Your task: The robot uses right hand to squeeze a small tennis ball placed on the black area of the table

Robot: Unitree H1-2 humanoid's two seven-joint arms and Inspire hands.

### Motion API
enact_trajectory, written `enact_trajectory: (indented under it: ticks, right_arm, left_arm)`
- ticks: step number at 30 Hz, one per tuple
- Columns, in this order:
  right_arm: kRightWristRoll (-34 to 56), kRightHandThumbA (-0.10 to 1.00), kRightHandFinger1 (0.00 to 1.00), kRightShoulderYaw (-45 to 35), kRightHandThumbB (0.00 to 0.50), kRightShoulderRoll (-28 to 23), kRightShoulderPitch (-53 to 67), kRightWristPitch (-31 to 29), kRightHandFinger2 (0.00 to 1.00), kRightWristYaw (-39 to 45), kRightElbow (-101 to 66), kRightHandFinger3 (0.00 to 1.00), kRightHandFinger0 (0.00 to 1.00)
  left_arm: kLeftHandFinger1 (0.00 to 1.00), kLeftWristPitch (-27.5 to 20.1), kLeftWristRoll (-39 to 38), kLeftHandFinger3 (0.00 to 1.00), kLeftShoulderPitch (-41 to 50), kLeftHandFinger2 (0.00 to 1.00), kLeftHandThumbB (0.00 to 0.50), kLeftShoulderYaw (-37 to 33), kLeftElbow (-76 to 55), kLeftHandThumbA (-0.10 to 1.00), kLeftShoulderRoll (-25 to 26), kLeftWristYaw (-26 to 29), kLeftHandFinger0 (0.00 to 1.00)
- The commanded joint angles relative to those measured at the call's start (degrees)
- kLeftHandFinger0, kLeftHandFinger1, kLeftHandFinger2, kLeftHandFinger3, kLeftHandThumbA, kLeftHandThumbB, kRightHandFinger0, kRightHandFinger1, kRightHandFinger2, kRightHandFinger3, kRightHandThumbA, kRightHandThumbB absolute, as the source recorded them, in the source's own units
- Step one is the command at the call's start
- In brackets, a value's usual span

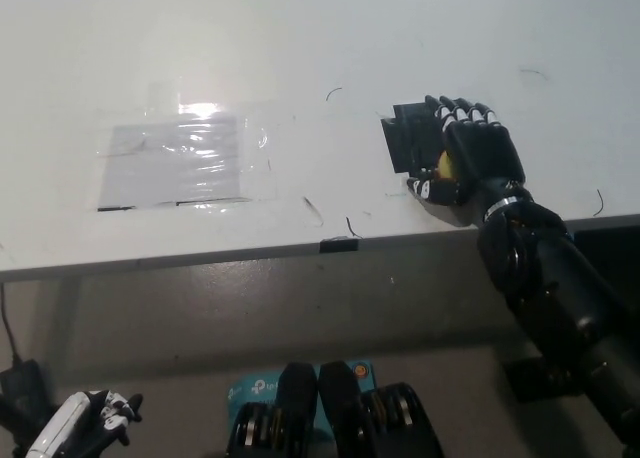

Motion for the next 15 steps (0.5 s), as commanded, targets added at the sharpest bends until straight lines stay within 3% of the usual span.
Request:
enact_trajectory:
  ticks: [1,8,11,13,15]
  right_arm:
    - [0.46,0.86,1.0,-1.4,0.5,-1.28,-0.59,1.83,1.0,2.93,-5.29,1.0,1.0]
    - [0.45,0.81,1.0,-2.34,0.5,-2.07,0.97,2.18,1.0,4.43,-9.77,1.0,1.0]
    - [1.49,0.76,1.0,-4.08,0.499,-2.92,2.06,2.06,1.0,5.17,-14.21,1.0,1.0]
    - [3.02,0.68,1.0,-6.06,0.464,-3.32,3.41,2.35,1.0,6.46,-17.92,1.0,1.0]
    - [3.34,0.53,1.0,-8.35,0.381,-3.55,5.83,3.48,1.0,6.32,-23.2,1.0,1.0]
  left_arm:
    - [0.09,-1.23,0.19,0.38,-0.02,0.31,0.455,0.44,-0.87,0.65,1.2,0.31,0.11]
    - [0.08,-1.59,0.09,0.32,0.16,0.25,0.466,0.31,-0.25,0.66,0.95,0.26,0.12]
    - [0.09,-2.63,-0.74,0.33,0.17,0.27,0.459,0.5,0.6,0.66,0.98,-0.23,0.13]
    - [0.08,-3.01,-0.82,0.33,0.04,0.26,0.455,0.57,1.08,0.66,0.91,-0.1,0.11]
    - [0.08,-2.63,-0.57,0.32,0.08,0.25,0.46,0.54,0.79,0.67,0.88,0.1,0.12]
